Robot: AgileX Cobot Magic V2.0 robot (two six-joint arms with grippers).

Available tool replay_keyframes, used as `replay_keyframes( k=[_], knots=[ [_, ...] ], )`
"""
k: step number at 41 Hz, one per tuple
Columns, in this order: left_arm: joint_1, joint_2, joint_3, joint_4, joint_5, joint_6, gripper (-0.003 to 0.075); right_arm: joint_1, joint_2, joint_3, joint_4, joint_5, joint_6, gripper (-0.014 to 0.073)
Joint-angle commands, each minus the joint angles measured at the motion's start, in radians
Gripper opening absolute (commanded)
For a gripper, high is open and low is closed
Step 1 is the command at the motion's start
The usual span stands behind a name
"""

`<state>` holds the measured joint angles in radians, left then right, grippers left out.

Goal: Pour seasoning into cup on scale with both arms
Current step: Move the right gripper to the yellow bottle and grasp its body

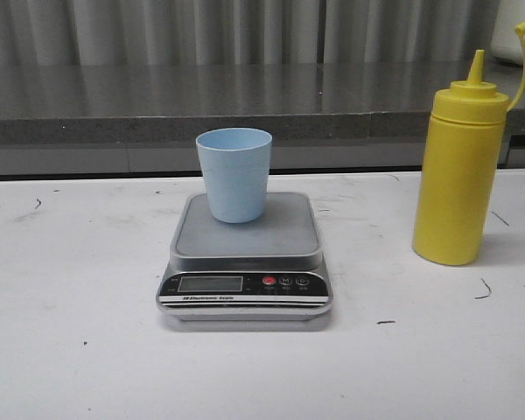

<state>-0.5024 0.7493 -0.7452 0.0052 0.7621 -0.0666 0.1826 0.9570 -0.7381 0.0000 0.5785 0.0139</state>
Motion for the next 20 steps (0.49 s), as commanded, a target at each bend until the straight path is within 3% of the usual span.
replay_keyframes(
  k=[1,7,20],
  knots=[
    [-0.008,-0.003,-0.026,0.0,-0.065,0.001,0.0459,0.003,0.04,-0.035,0.0,-0.126,-0.006,0.0664],
    [-0.008,-0.003,-0.026,0.0,-0.065,0.001,0.0459,0.003,0.11,-0.003,0.068,-0.225,0.008,0.0664],
    [-0.008,-0.003,-0.026,0.0,-0.065,0.001,0.0459,0.015,0.23,0.281,0.069,-0.839,0.008,0.0664]
  ],
)
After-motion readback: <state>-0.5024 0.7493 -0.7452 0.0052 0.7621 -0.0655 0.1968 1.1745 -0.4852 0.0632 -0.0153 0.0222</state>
